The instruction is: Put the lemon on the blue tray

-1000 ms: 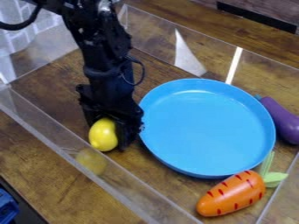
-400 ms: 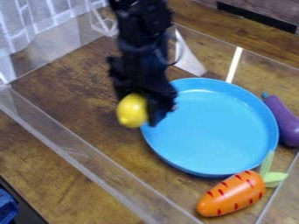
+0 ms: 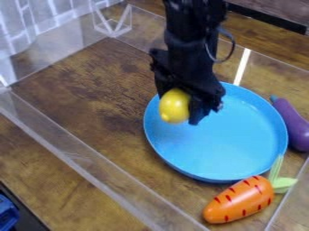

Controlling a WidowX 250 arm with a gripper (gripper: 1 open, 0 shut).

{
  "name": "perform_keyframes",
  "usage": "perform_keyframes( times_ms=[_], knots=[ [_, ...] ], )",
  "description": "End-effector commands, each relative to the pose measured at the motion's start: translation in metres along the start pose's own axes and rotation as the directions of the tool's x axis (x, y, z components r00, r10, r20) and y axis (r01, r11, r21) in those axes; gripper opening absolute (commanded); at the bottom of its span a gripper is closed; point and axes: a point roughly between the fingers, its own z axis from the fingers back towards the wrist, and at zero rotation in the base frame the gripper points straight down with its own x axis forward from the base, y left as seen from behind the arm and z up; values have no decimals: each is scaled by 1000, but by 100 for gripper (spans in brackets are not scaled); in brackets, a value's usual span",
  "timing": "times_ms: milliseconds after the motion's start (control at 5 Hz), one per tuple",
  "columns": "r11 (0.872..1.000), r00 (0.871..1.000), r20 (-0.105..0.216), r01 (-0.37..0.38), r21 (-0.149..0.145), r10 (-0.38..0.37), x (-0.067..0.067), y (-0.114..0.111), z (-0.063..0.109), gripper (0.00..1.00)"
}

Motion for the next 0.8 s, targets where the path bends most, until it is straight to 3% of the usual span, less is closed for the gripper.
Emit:
perform_keyframes(
  times_ms=[0,200,400,600],
  knots=[
    [1000,998,60,15,4,-15,13,-6,7,0],
    [998,996,61,62,-7,-61,6,-1,2,0],
    [994,992,62,108,-21,-106,-1,5,-3,100],
    [990,988,67,139,-30,-137,4,9,-4,0]
  ],
)
